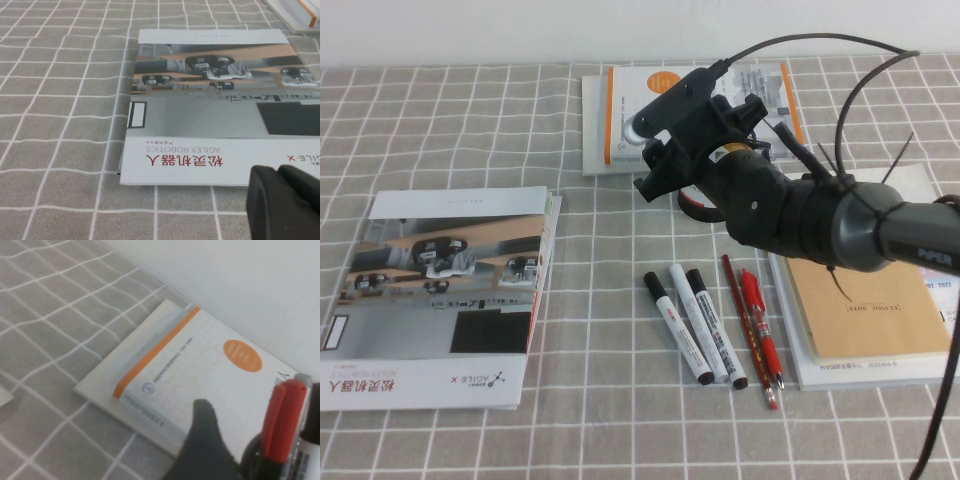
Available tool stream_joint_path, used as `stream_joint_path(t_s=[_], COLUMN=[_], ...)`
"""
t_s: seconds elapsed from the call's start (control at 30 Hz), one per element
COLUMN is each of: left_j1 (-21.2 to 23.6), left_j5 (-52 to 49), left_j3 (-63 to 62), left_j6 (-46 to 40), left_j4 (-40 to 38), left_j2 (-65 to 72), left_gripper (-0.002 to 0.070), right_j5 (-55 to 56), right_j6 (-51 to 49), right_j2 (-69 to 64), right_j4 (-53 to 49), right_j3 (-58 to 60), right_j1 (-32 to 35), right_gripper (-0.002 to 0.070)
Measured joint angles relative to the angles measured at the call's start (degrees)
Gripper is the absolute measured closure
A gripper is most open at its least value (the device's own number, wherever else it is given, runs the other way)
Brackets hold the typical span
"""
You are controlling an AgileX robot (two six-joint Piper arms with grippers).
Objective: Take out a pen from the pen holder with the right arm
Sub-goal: 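Take a marker out of the pen holder and lay it on the table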
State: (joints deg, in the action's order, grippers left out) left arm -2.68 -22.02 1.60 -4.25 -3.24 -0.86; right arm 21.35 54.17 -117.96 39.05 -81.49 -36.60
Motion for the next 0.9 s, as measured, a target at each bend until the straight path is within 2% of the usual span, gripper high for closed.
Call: stream_joint_path(t_s=[0.27,0.9], left_j1=[0.00,0.00], left_j5=[0.00,0.00], left_j3=[0.00,0.00], left_j6=[0.00,0.00], left_j4=[0.00,0.00], left_j2=[0.00,0.00], left_gripper=[0.0680,0.0680], right_j5=[3.55,5.70], right_j6=[6.26,11.11], right_j2=[-2.40,-6.95], right_j4=[6.68,12.76], right_j3=[-2.65,-8.13], right_j1=[-0.18,-0.27], right_gripper=[0.0258,0.0267])
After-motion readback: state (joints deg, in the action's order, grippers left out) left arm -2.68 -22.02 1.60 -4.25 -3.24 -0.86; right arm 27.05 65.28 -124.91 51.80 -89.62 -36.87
